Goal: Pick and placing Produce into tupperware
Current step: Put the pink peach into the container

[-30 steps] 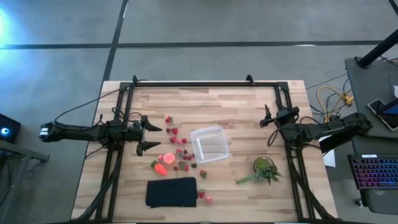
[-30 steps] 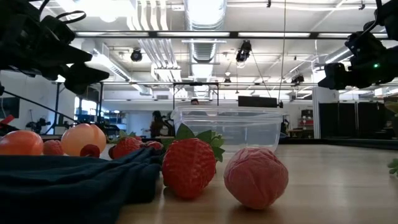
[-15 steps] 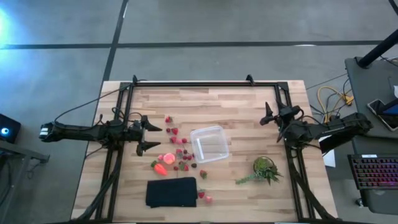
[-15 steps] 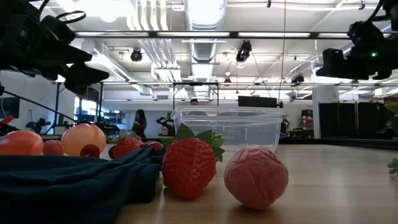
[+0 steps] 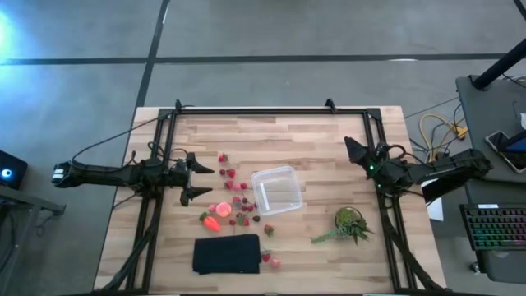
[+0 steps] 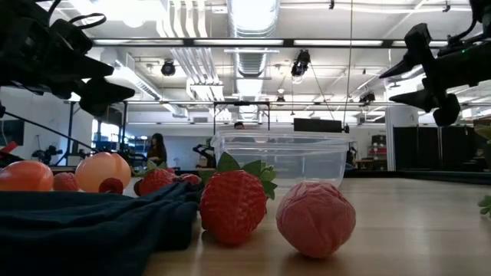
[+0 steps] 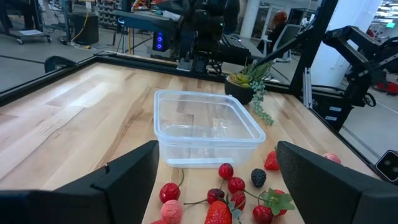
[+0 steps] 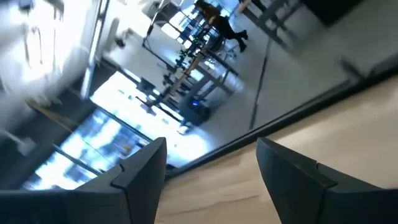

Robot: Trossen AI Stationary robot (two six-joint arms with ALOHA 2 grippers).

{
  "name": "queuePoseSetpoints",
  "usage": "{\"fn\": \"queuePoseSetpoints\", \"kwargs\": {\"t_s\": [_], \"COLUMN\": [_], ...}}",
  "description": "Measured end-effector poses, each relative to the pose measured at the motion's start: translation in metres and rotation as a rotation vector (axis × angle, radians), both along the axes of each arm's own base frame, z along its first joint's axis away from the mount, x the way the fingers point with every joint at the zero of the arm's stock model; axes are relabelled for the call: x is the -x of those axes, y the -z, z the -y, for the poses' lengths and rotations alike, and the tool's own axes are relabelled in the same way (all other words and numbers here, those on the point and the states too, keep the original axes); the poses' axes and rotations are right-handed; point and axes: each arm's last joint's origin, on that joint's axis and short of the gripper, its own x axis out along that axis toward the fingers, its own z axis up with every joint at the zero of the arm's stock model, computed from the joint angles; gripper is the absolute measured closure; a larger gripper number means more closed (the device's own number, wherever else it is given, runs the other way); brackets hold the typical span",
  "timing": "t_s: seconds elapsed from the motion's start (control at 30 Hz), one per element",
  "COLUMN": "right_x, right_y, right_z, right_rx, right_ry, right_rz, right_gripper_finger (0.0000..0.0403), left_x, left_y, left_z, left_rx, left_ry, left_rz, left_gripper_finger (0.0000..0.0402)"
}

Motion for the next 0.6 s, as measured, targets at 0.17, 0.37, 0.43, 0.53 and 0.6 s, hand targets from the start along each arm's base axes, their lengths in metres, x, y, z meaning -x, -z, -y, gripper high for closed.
{"fn": "queuePoseSetpoints", "kwargs": {"t_s": [0.17,0.37,0.43,0.53,0.6], "right_x": [0.0,-0.0005,-0.0005,-0.0003,-0.0003], "right_y": [-0.0005,-0.0012,-0.0012,-0.0012,-0.0013], "right_z": [0.0,-0.0004,-0.0004,-0.0002,-0.0002], "right_rx": [-0.046,-0.082,-0.085,-0.057,-0.035], "right_ry": [0.0,-0.025,-0.025,-0.016,-0.015], "right_rz": [0.072,0.13,0.135,0.095,0.063], "right_gripper_finger": [0.0159,0.016,0.016,0.0158,0.0157], "left_x": [0.0,0.0,0.0,0.0,0.0], "left_y": [0.0,0.0001,0.0001,0.0,0.0], "left_z": [0.0,0.0,0.0,0.0,0.0], "left_rx": [0.0,0.0,0.0,0.0,0.0], "left_ry": [0.0,0.0,0.0,0.0,0.0], "left_rz": [0.0,0.0,0.0,0.0,0.0], "left_gripper_finger": [0.0091,0.0091,0.0091,0.0091,0.0091]}}
